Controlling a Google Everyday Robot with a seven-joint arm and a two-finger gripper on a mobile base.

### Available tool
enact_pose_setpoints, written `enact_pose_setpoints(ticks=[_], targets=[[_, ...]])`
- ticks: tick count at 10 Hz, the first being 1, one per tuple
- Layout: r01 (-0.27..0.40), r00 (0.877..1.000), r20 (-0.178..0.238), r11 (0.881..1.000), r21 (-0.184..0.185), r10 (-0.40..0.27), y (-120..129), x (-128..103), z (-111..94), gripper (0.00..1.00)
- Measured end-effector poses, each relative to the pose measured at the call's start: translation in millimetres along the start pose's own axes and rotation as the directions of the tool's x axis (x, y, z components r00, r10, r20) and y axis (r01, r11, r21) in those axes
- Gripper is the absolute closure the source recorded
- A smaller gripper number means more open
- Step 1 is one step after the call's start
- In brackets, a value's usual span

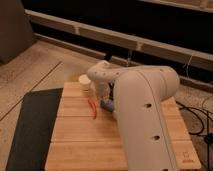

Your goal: Place the white sponge in the ceramic bowl

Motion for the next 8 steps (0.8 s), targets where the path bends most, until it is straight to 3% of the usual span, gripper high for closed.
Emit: enact_pose_setpoints(ticks=[2, 8], targets=[[-0.002, 1.0, 0.025, 1.0, -0.012, 0.002, 6, -8, -11, 1.0], [0.075, 0.978, 0.194, 0.997, 0.003, -0.074, 46, -62, -98, 1.0]])
